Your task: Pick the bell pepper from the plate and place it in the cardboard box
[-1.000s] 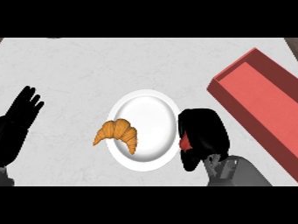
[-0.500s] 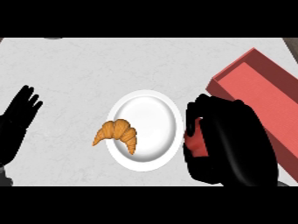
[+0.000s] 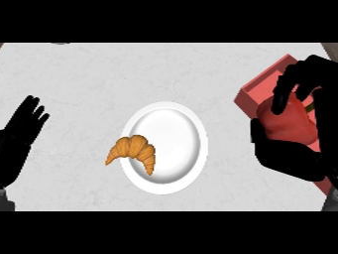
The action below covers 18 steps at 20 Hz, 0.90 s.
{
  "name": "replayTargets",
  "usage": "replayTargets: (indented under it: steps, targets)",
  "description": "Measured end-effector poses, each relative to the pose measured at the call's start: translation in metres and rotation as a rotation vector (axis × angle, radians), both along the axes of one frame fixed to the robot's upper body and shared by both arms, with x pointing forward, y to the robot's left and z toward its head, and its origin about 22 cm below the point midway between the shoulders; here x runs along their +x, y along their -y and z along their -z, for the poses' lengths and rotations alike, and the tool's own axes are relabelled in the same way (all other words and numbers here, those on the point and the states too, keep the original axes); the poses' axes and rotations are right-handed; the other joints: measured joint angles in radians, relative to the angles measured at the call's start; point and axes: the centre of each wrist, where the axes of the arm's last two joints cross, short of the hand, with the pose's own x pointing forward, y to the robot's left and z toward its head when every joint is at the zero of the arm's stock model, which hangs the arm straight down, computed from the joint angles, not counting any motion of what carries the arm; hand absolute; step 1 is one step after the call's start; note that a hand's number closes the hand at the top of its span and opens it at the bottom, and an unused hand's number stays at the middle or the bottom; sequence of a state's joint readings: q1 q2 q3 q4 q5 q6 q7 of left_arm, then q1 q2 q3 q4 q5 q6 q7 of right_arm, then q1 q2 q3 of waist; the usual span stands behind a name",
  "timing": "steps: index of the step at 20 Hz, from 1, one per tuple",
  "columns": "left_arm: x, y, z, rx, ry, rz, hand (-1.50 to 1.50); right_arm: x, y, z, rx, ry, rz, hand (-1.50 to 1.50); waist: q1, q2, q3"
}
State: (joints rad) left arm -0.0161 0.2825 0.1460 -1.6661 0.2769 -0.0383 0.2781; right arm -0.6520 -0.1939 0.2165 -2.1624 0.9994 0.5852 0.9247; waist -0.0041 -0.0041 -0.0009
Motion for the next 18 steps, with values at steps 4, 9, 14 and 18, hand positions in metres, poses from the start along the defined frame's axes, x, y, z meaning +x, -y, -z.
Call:
replayTargets:
  steps: [4, 9, 14, 18]
  targets:
    - [0.001, -0.002, 0.002, 0.003, 0.002, -0.005, 0.00, 0.008, 0.019, -0.012, 0.005, 0.005, 0.063, 1.50, 0.001, 0.001, 0.000]
    - [0.003, 0.003, -0.001, -0.001, 0.005, -0.001, 0.00, 0.029, 0.052, -0.017, -0.045, -0.053, 0.132, 1.50, 0.004, 0.003, 0.001]
    - [0.005, 0.000, 0.002, 0.003, 0.008, -0.001, 0.00, 0.046, 0.081, -0.003, -0.045, -0.056, 0.145, 1.50, 0.005, 0.004, 0.001]
    - [0.003, 0.004, 0.005, 0.001, 0.005, -0.001, 0.00, 0.057, 0.100, 0.017, -0.034, -0.067, 0.137, 1.50, 0.006, 0.004, 0.001]
